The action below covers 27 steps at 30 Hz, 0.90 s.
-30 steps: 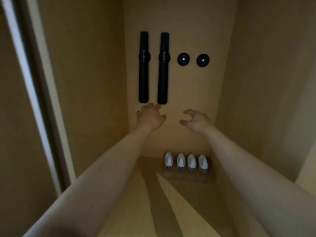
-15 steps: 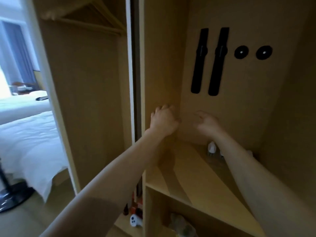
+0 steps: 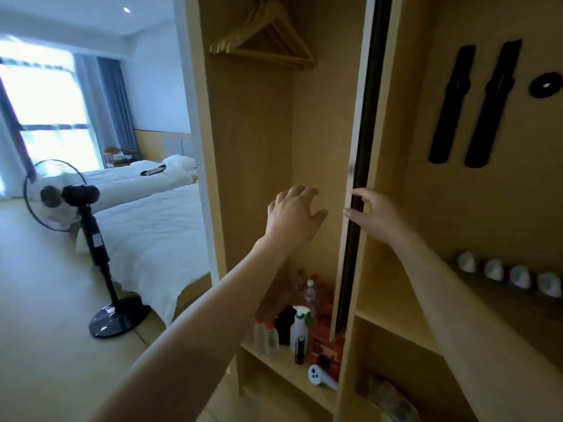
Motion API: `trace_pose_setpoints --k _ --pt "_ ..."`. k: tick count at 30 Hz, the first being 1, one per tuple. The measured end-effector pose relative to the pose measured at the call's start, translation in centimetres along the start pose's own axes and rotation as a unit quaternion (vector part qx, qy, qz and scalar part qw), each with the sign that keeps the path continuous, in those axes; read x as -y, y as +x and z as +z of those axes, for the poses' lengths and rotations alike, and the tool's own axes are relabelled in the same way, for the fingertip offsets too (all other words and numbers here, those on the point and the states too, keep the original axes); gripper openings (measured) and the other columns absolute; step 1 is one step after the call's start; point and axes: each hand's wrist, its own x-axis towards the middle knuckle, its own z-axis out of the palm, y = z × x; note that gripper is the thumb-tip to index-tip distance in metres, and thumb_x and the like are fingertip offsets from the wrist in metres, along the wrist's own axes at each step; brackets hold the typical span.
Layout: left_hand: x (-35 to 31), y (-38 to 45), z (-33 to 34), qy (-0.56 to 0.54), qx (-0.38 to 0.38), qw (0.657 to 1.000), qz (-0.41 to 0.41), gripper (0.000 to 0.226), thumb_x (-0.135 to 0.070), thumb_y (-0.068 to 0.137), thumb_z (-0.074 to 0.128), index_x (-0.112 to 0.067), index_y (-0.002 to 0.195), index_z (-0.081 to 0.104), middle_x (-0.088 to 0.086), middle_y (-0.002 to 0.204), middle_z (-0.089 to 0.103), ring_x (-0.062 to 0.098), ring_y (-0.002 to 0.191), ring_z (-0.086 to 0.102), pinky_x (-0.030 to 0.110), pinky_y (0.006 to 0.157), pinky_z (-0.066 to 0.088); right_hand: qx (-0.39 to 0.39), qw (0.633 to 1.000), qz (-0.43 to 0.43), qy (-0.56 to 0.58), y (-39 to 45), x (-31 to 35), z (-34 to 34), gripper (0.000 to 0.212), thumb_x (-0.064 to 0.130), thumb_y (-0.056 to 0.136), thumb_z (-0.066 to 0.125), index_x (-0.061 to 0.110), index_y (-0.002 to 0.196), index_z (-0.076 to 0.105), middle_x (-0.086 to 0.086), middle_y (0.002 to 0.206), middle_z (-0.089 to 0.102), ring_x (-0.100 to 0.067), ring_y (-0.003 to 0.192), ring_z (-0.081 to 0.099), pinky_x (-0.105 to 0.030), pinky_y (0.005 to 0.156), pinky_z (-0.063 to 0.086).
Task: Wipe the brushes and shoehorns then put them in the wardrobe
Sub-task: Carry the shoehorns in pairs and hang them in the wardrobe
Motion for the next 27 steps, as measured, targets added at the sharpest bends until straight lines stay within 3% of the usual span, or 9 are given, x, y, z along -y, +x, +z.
trace_pose_setpoints --k 7,14,27 --pt "12.9 -6.4 -8.2 0.022 -0.034 0.994 -0.1 0.049 -0.048 0.095 0.053 -0.029 0.14 0.047 -0.003 0.15 0.042 0.028 0.137 0.037 0.05 0.11 0.031 0.019 0.998 -0.052 0.018 -2.4 10.0 11.2 0.054 0.043 0.09 0.068 0.032 0.14 0.053 -0.004 0.141 0.057 -0.02 0.129 0.053 -0.026 0.091 0.04" --pt "25.1 -12.7 -16.3 0.08 -0.08 0.973 -0.203 0.05 -0.047 0.095 0.053 -0.028 0.141 0.047 -0.001 0.149 0.044 0.029 0.134 0.041 0.051 0.109 0.036 0.121 0.983 -0.127 0.053 -3.4 19.7 24.4 0.054 0.043 0.093 0.065 0.032 0.143 0.046 -0.003 0.15 0.047 -0.026 0.135 0.048 -0.038 0.096 0.047" --pt "46.9 -17.7 -28.8 0.198 -0.169 0.88 -0.397 0.048 -0.043 0.093 0.057 -0.025 0.137 0.051 0.002 0.144 0.05 0.028 0.13 0.046 0.047 0.106 0.039 0.274 0.907 -0.298 0.118 1.7 39.3 49.3 0.052 0.039 0.089 0.07 0.026 0.138 0.056 -0.005 0.137 0.06 -0.024 0.125 0.056 -0.033 0.102 0.043"
